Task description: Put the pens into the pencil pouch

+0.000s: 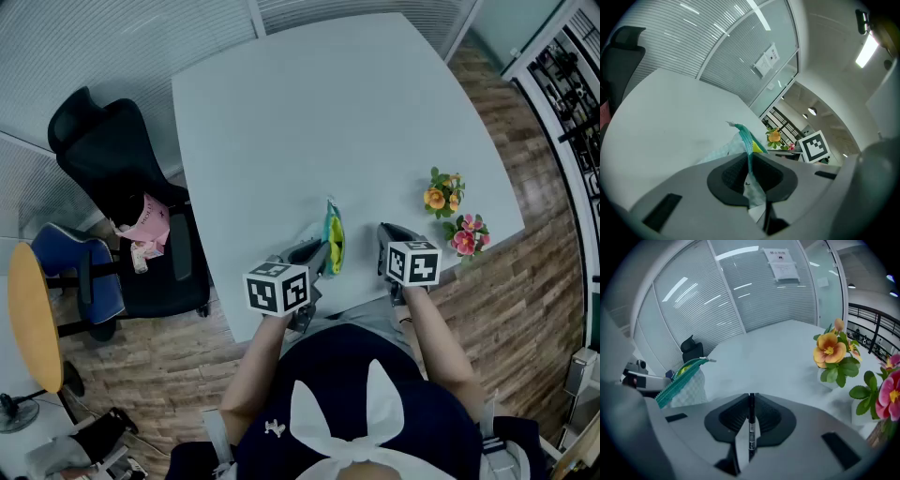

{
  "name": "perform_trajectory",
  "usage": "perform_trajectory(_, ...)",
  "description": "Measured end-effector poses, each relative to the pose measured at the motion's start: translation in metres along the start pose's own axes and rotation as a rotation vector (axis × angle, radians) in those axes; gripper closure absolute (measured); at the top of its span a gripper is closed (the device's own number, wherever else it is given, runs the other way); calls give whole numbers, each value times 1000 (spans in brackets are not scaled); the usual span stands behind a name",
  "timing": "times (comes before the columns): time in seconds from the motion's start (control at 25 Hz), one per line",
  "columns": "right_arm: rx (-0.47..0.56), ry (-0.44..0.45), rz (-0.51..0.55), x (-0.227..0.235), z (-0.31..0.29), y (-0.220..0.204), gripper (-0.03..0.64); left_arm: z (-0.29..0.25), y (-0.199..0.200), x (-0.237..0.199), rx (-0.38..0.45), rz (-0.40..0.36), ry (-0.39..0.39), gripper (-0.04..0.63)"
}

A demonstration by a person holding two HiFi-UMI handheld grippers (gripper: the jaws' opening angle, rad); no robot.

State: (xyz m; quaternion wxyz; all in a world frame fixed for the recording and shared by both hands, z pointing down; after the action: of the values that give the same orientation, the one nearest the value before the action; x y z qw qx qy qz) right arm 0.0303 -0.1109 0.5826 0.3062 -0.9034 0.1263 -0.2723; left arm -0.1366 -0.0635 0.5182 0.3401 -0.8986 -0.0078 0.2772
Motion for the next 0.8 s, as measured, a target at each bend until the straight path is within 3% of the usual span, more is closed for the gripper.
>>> perform_trajectory(0.32, 60, 49, 29, -17, 22, 20, 569, 2, 0, 4, 6, 3, -1, 549)
perform_trajectory(0.8, 101, 159, 98, -38, 49, 49, 569, 11, -2, 7, 41, 58, 64, 549)
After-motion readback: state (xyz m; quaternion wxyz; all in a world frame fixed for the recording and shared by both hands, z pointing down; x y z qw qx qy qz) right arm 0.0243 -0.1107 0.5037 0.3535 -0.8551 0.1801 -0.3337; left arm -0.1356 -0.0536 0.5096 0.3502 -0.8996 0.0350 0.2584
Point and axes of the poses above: the fingertips, and each gripper's own axes: z backward along the fingers, x to its right, y out of its top, the point moved 3 cm from there along z, backward along the fingers, and after that the axes turned 10 degrees about y, right-handed, at the moved point
